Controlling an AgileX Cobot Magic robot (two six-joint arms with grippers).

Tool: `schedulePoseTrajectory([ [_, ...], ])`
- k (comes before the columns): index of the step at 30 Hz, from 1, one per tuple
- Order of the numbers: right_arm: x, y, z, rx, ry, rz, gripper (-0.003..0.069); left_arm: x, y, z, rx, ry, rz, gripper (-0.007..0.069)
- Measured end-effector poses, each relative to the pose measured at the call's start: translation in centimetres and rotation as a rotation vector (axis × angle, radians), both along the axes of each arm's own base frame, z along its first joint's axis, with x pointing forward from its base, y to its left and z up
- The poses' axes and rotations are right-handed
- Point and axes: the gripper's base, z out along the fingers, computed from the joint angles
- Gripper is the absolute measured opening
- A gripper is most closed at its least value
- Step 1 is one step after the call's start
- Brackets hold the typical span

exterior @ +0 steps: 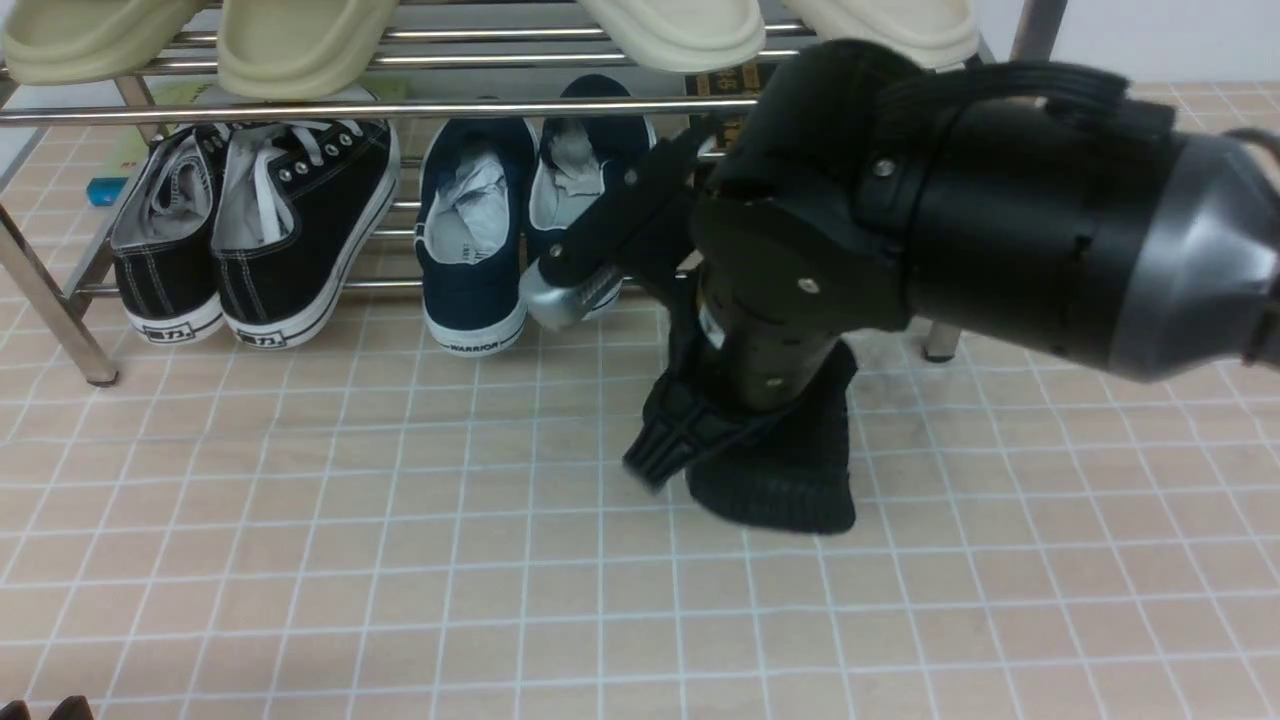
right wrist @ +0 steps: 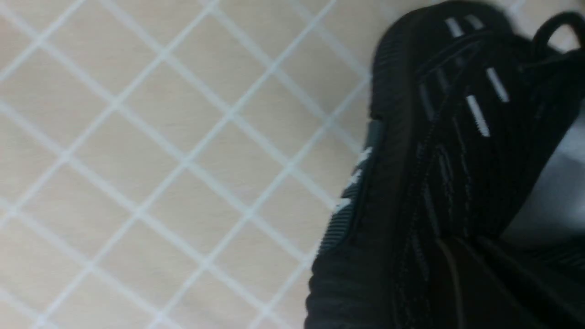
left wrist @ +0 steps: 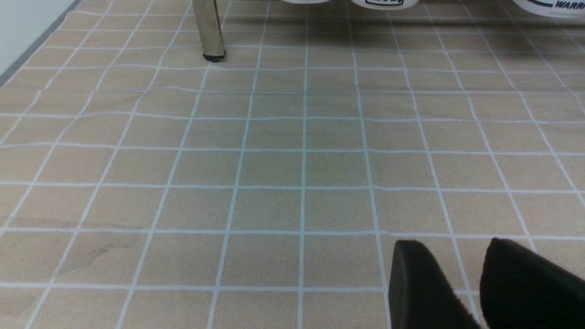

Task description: Take the shoes off the shelf from the light coffee tablecloth by hand.

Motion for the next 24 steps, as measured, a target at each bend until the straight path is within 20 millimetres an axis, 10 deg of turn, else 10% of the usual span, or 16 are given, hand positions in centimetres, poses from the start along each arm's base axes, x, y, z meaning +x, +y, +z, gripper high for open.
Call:
schedulePoseTrajectory([
  [10, -0.5, 1.5, -3.0, 0.037, 0.184, -0.034, 0.0062, 0.0, 0.0, 0.0, 0.0, 0.0, 0.0, 0.0236],
  [19, -1.0, 1.9, -3.2, 0.075, 0.252, -0.045, 0.0368, 0.0, 0.0, 0.0, 0.0, 0.0, 0.0, 0.0239],
  [24, -0.5, 1.5, -2.2, 0.042, 0.225, -0.023, 0.0365, 0.0, 0.0, 0.0, 0.0, 0.0, 0.0, 0.0239],
])
